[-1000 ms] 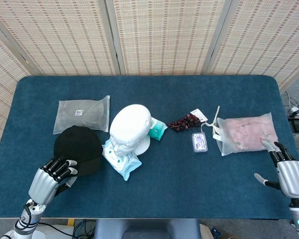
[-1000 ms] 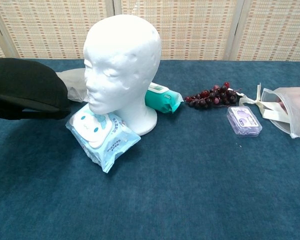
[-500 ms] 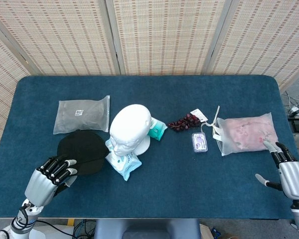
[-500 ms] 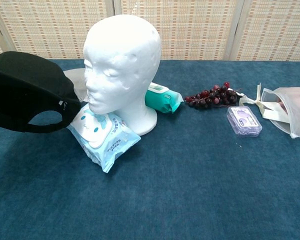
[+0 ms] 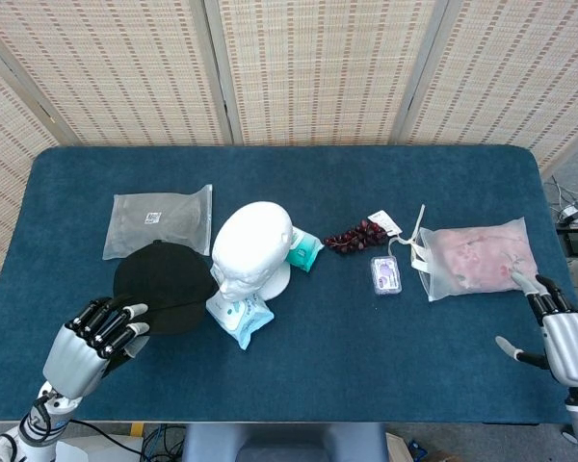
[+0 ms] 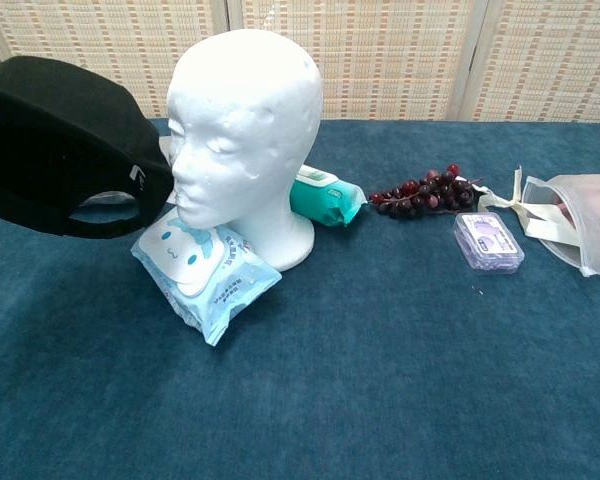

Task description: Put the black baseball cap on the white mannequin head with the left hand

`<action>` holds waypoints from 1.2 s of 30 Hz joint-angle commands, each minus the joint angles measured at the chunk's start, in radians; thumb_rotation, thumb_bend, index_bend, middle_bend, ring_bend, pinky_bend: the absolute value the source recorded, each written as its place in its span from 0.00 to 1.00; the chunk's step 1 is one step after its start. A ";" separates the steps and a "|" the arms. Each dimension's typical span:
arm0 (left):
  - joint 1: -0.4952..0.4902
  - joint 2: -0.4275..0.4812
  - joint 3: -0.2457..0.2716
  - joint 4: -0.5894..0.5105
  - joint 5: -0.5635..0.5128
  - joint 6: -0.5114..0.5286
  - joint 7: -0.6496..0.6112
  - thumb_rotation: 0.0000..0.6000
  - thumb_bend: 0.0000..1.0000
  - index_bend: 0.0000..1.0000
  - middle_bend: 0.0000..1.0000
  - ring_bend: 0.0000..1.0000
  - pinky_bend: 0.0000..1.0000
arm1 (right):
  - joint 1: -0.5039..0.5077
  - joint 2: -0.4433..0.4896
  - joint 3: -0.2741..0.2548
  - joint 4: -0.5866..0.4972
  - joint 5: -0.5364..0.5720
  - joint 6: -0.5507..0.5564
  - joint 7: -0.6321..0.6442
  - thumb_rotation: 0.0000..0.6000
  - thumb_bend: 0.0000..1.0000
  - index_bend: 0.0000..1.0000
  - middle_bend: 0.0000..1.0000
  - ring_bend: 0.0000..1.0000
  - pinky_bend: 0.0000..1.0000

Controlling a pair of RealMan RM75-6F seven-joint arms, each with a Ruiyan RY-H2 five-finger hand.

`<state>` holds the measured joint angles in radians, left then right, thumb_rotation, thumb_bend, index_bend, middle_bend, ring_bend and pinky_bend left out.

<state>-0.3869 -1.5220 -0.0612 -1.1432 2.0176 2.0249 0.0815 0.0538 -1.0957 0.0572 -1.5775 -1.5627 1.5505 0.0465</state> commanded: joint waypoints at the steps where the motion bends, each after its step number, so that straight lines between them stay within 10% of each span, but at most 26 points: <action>1: -0.010 0.014 -0.019 -0.025 0.003 0.005 0.012 1.00 0.37 0.71 0.45 0.31 0.44 | 0.000 0.000 0.000 0.000 -0.001 0.000 0.001 1.00 0.00 0.10 0.22 0.13 0.42; 36: -0.086 0.125 -0.162 -0.242 0.035 -0.035 0.114 1.00 0.37 0.77 0.45 0.31 0.44 | -0.009 0.007 0.003 0.004 -0.003 0.015 0.026 1.00 0.00 0.10 0.22 0.13 0.42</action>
<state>-0.4719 -1.3994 -0.2199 -1.3815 2.0533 1.9910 0.1923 0.0451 -1.0890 0.0602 -1.5729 -1.5661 1.5654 0.0722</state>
